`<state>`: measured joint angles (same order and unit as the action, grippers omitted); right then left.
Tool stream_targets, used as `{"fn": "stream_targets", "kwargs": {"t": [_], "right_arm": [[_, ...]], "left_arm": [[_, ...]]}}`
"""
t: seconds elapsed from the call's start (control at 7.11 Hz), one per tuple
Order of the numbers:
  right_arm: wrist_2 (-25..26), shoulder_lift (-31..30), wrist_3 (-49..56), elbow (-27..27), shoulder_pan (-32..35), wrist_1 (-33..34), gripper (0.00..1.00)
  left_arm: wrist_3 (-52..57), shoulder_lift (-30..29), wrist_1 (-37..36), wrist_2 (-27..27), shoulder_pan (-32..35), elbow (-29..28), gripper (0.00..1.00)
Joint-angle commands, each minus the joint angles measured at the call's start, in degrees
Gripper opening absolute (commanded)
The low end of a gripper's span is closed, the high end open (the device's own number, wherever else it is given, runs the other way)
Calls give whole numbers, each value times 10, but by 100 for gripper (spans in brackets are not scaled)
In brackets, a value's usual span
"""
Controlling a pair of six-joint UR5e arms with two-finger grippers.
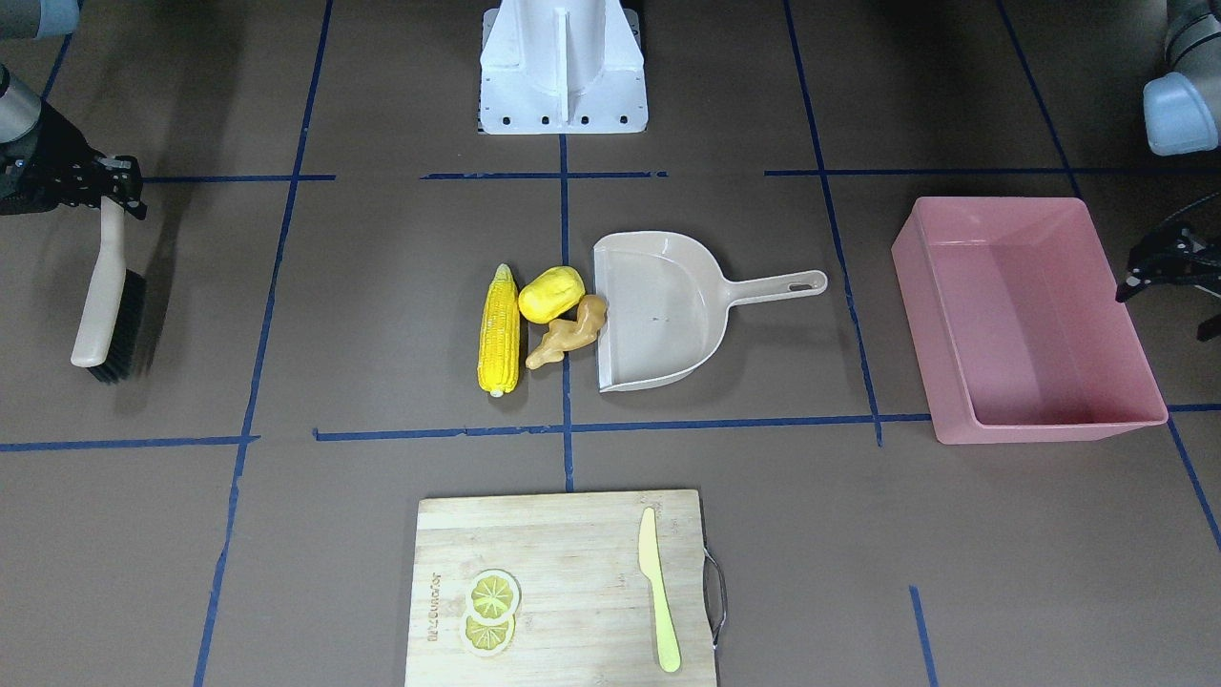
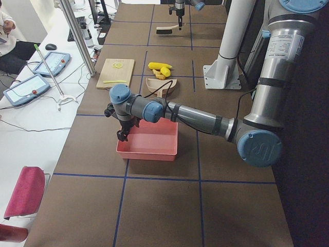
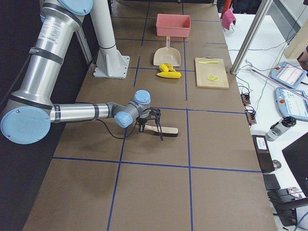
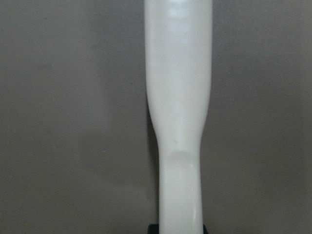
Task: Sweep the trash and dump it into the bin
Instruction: 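Grasp the dustpan handle with the left gripper while the right grasps the brush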
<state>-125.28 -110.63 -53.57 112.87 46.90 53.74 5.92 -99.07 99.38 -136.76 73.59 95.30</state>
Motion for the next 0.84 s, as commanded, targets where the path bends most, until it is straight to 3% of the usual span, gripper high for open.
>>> {"fn": "stream_targets", "kwargs": {"t": [0.0, 0.14, 0.42, 0.7], "right_arm": [[-4, 53, -1, 19, 0, 28, 0], [5, 84, -3, 36, -24, 60, 0], [21, 165, -3, 59, -46, 164, 0], [62, 244, -6, 62, -77, 248, 0]], "left_arm": [[-75, -16, 160, 8, -108, 10, 98], [-79, -56, 166, 26, -155, 23, 100], [-91, -82, 163, 124, -252, 50, 100], [-60, -90, 164, 126, -305, 55, 100]]}}
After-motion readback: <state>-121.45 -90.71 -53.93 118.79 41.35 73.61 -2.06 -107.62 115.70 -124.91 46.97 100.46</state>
